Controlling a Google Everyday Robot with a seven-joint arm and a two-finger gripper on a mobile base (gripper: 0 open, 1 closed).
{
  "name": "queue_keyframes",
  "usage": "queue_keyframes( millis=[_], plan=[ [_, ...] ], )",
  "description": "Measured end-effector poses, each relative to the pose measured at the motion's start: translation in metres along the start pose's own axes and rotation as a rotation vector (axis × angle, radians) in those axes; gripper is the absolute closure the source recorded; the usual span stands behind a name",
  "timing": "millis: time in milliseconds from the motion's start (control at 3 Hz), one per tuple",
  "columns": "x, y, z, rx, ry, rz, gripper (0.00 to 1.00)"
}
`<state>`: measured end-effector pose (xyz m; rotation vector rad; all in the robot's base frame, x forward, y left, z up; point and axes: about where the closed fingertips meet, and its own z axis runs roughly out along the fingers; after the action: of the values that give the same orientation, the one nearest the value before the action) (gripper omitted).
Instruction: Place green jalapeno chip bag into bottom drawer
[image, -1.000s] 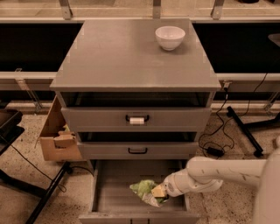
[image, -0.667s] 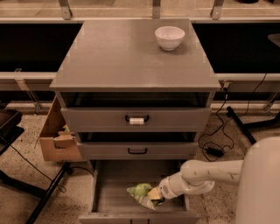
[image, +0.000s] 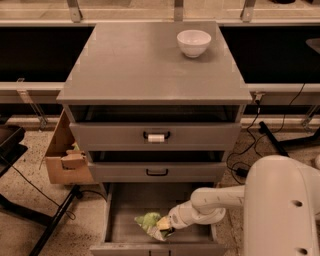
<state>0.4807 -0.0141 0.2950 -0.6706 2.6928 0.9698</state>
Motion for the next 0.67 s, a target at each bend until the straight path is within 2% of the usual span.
queue_keyframes(
  millis=[333,667],
  plan=[
    [-0.0009,-0.0054,0.0227,0.0,0.0,0.018,1.0],
    [-0.0005,-0.006,0.0258,0.0,0.001,0.021,0.86]
  ],
)
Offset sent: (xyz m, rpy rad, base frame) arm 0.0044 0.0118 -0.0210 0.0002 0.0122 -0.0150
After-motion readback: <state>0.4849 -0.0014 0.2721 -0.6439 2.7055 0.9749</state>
